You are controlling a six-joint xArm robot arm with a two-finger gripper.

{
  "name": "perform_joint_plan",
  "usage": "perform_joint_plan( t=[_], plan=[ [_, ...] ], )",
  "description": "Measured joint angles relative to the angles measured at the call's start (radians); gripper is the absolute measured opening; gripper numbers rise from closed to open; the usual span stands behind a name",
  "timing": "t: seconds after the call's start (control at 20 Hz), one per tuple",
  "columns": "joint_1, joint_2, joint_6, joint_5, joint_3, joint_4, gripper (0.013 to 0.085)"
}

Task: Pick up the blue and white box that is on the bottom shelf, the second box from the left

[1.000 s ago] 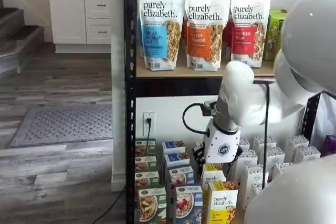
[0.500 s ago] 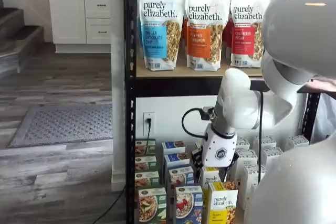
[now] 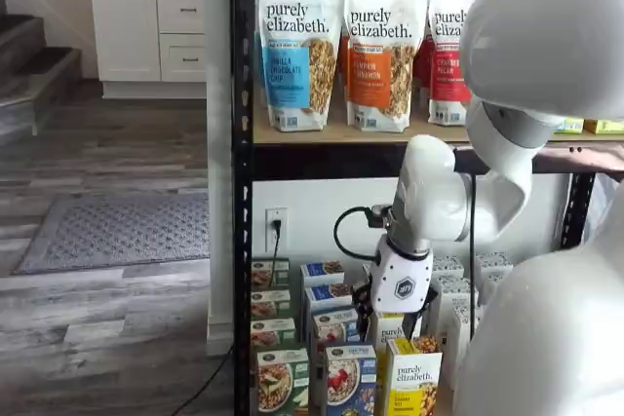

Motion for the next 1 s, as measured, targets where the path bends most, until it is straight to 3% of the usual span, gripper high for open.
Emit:
perform_joint_plan(
  t=[0.2, 0.4, 0.75, 1.0],
  plan=[
    [0.0, 0.041, 0.002, -0.027, -0.019, -0.004, 0.085],
    [0.0, 0.092, -0.031, -0.06, -0.046, 0.028, 0.085],
    [-0.005, 0.172, -0.016, -0.082, -0.107, 0.003, 0.085],
    [-0.007, 0.226, -0.025, -0.08, -0.144, 0.011, 0.085]
  ],
)
